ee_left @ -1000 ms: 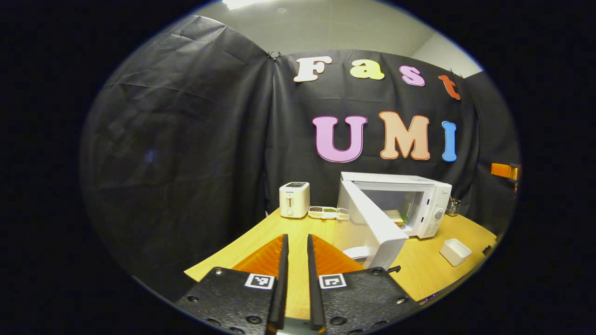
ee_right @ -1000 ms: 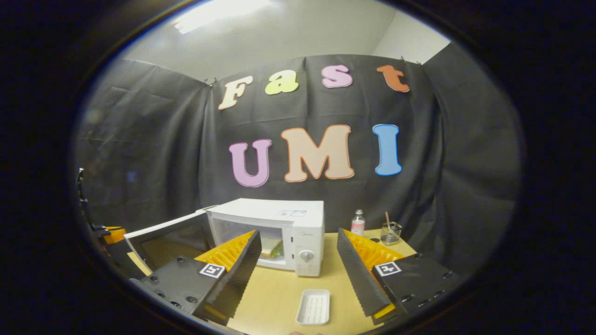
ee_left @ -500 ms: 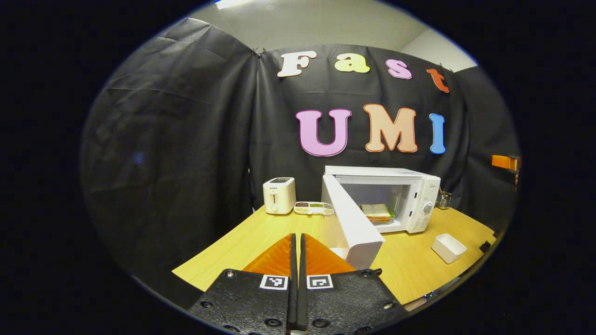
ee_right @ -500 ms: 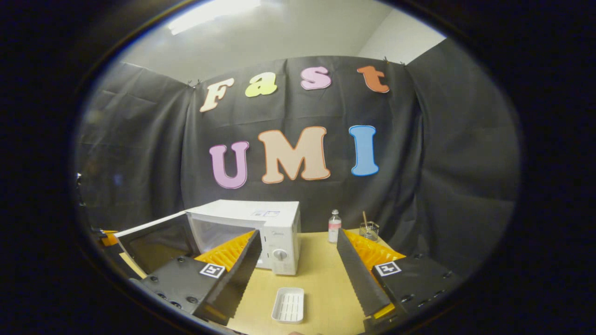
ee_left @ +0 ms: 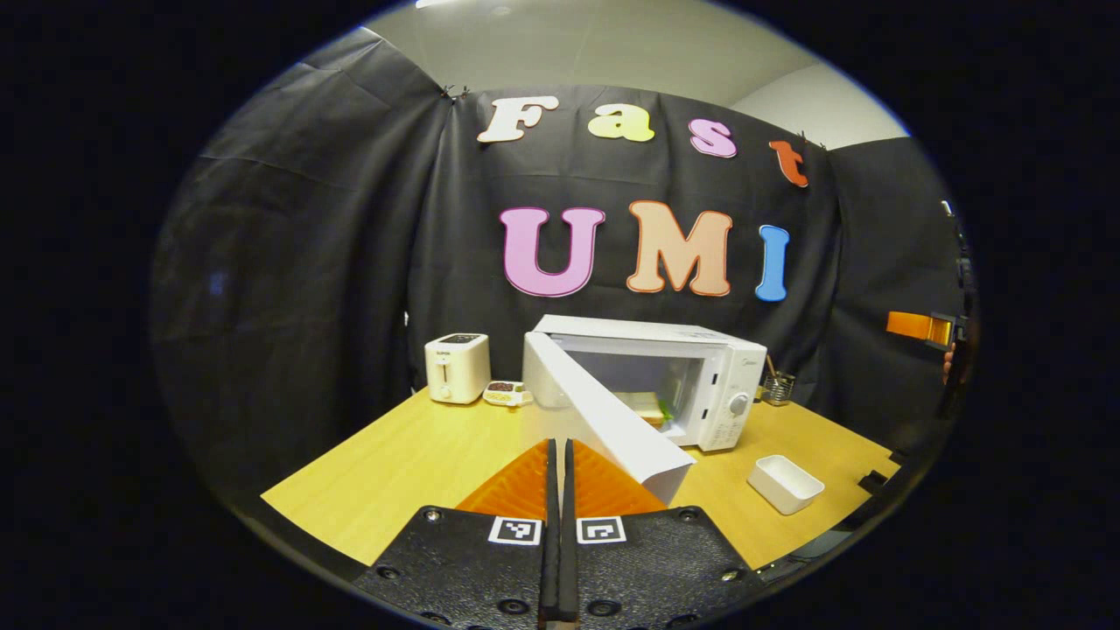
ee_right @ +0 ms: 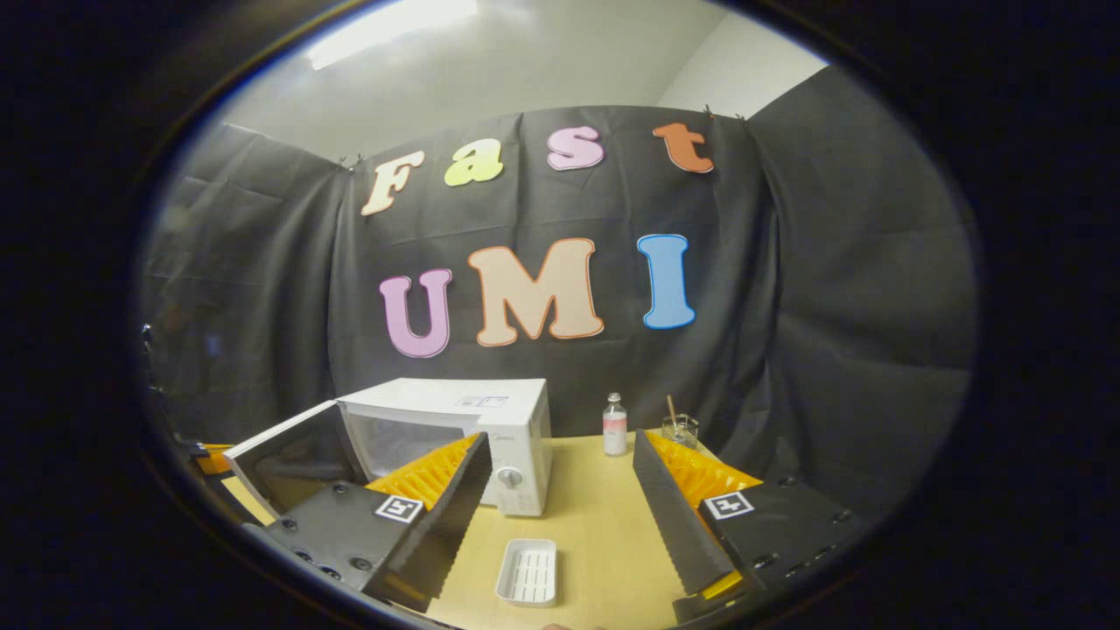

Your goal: Open the microwave oven with the left hand, put the food in, and close the microwave oven.

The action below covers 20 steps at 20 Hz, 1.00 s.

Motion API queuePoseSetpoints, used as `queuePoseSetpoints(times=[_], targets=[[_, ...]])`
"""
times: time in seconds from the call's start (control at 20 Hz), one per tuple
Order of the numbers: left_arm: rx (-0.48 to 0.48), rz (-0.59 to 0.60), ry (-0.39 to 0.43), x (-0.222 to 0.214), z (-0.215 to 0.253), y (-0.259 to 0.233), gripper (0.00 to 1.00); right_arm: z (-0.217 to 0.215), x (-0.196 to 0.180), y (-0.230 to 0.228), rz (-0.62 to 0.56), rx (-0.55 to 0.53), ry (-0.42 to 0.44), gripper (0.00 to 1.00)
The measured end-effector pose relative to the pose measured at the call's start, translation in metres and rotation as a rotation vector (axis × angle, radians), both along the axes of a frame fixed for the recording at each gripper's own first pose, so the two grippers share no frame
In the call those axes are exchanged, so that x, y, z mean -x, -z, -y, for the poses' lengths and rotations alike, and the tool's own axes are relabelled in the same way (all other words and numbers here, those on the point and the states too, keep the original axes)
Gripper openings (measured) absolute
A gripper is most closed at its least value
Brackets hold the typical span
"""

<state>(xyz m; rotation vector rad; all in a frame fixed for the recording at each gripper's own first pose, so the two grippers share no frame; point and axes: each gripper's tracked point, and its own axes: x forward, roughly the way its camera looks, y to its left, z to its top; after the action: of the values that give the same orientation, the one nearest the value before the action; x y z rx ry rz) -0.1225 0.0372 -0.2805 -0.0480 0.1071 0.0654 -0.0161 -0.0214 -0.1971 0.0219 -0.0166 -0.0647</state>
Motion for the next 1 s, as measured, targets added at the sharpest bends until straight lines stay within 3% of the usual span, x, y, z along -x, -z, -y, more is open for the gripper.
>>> queuePoseSetpoints(times=[0.8, 1.0], targets=[[0.065, -0.004, 0.213, -0.081, 0.109, 0.01, 0.01, 0.028, -0.002, 0.017, -0.048, 0.009, 0.027, 0.96], [0.044, 0.017, 0.225, -0.109, 0.125, 0.009, 0.01, 0.04, 0.002, 0.02, -0.053, 0.001, 0.047, 0.96]])
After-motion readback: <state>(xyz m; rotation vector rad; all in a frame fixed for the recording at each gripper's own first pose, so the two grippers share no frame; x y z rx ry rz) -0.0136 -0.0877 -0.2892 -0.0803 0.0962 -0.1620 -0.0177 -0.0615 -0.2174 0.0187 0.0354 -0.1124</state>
